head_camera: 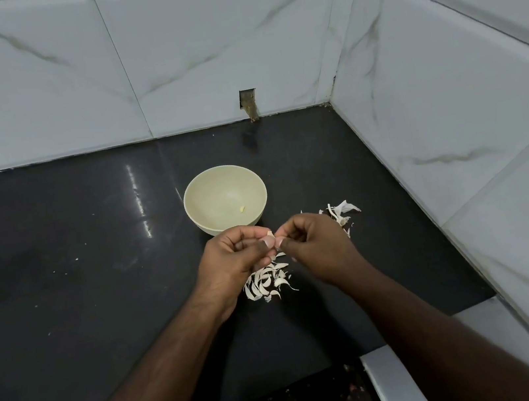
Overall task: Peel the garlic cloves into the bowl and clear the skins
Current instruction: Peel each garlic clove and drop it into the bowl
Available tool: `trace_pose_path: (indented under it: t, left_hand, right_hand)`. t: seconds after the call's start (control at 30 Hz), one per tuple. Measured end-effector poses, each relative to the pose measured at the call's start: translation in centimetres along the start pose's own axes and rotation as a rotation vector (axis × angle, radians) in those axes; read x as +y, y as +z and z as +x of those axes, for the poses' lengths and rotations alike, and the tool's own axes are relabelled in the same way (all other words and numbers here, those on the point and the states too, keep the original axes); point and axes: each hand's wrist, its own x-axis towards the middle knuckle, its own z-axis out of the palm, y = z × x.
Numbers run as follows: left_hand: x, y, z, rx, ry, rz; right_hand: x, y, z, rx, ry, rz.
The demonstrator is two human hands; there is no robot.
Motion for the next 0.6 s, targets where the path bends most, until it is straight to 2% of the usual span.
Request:
trace_pose_path:
  t: [0.1,0.4,0.5,0.6]
  left_hand:
    - [0.01,-0.24,-0.13,-0.004,0.029,0.018]
    - [-0.15,-0.51,-0.45,-0.029,0.073,0.081]
    - [-0.23,-0.54,-0.32,-0.007,0.092,0.118]
    - [-0.17,-0.62,-0.12,0.049,0.138,0.204]
  right_hand:
    - [-0.15,0.27,-0.10,-0.020,0.031,0.030]
    - [-0.86,0.38,-0.32,-0.118,0.274,0.430]
    - [-0.86,0.19,-0.41,-0.142,0.260,0.456]
    - [-0.99,-0.17,-0.24,-0.111,0.170,0.403]
